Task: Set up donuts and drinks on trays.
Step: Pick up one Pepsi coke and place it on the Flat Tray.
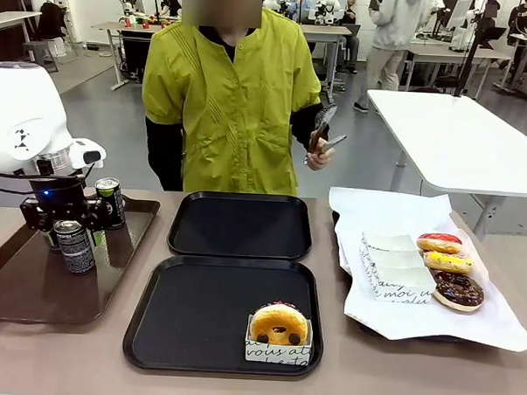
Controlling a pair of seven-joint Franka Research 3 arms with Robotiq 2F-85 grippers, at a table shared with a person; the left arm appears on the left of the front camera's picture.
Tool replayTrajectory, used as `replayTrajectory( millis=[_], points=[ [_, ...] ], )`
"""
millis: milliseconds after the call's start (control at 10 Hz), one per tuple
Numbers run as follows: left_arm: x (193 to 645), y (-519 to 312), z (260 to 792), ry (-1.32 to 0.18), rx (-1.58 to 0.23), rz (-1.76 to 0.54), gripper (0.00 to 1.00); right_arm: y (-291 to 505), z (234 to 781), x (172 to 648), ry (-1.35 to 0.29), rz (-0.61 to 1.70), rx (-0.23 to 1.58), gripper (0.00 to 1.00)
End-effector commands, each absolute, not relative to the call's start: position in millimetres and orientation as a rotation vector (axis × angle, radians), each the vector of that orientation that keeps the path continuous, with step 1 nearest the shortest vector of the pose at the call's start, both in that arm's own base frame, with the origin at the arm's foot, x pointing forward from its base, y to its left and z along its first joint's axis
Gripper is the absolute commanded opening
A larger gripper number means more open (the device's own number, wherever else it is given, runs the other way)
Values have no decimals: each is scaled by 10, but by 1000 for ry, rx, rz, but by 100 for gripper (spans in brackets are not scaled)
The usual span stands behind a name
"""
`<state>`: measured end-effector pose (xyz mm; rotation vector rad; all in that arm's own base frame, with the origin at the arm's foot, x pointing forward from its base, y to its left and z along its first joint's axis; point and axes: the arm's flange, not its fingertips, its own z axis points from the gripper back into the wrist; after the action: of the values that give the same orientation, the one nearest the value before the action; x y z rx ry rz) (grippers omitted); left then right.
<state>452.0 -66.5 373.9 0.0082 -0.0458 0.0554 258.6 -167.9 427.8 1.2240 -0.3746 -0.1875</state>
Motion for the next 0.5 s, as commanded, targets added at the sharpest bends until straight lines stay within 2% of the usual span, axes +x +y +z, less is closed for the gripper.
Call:
replayTrajectory(
  millis=[0,100,300,400],
  points=[
    [4506,-663,3724,-54,22,32,26,-1679,4276,2604,-387,-177,1232,100],
    [4491,-659,3731,-49,25,37,0,-1679,4276,2604,-387,-177,1232,100],
    [4497,-655,3759,-44,28,33,0,-1679,4276,2604,-387,-177,1232,100],
    [4480,-663,3808,-43,31,35,8,-1679,4276,2604,-387,-177,1232,100]
  ],
)
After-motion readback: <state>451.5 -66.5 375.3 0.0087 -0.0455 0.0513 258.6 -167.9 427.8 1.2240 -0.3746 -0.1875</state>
